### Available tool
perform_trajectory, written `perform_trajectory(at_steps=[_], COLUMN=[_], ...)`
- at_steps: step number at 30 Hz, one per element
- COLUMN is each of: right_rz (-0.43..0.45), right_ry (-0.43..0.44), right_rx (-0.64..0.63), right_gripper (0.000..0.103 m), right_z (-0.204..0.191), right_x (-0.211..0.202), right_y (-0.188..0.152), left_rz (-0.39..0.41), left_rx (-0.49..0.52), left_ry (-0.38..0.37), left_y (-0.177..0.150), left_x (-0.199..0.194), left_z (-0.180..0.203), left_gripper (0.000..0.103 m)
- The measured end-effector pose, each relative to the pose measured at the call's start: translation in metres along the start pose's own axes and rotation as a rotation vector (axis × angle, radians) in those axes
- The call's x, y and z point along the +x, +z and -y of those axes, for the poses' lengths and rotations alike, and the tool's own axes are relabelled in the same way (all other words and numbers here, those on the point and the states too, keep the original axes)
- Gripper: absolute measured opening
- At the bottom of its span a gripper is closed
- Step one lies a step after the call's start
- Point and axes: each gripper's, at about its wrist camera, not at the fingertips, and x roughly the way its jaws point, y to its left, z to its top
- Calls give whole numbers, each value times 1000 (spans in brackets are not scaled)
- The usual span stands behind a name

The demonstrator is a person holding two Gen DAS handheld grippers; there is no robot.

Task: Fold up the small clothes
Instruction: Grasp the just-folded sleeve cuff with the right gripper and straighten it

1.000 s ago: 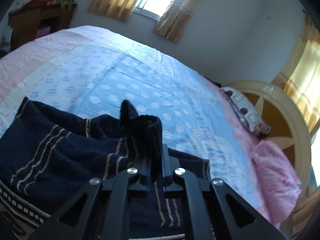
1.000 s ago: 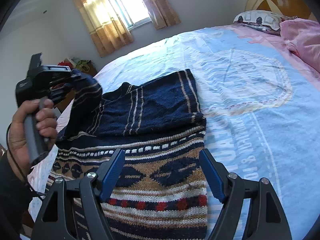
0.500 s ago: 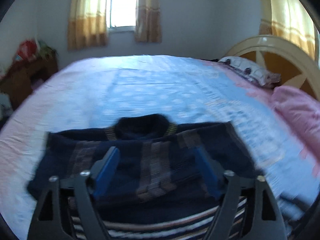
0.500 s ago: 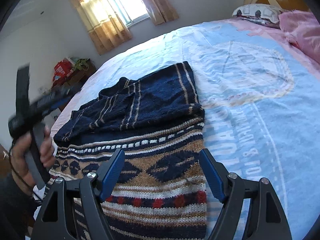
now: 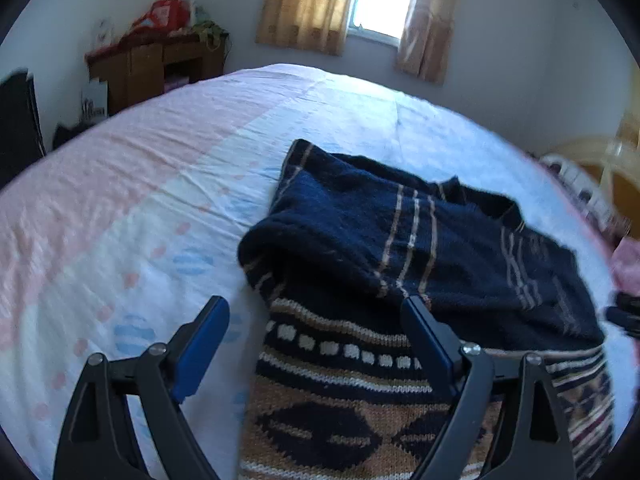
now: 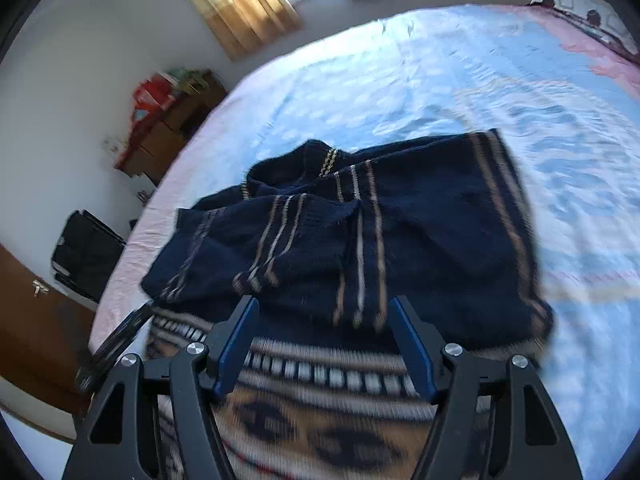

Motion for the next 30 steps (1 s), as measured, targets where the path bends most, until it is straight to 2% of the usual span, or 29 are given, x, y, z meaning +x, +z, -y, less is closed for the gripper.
perform_trajectory(at_steps=[5, 7, 8, 9, 12, 15, 19, 22, 27, 30], right_rz=[-39, -22, -13, -12, 4, 61, 160, 198, 191, 122], right_ry=[-114, -171, -200, -224, -286, -312, -367, -410, -461, -478], right_rx=[31, -3, -33, -69, -188, -280, -334, -351, -297, -257], right_gripper=[68, 68, 61, 36, 10, 8, 8, 8, 8, 8], right_z=[-4, -13, -18, -26, -48, -61, -66, -64, -41, -17], right_x=[62, 78, 80, 84, 86, 72, 41, 27, 26, 48], right_y=[16, 16, 16, 15, 9, 6, 11, 18, 24, 27], left_rz=[-1, -3, -3, -5, -15, -19, -17, -22, -43, -56], left_rx=[-59, -81, -96, -112, -157, -189, -186, -173, -160, -149], left_ry=[-71, -103, -108, -119, -143, -163, -167, -165, -157, -157], left_y=[-5, -5, -5, -5, -6, -6, -7, -8, -7, -6], left_x=[4, 4, 4, 5, 8, 9, 8, 8, 13, 17], left_z=[-11, -16, -19, -22, -29, -33, -33, -31, -28, -26], left_gripper=[95, 95, 95, 95, 95, 95, 95, 95, 95, 95])
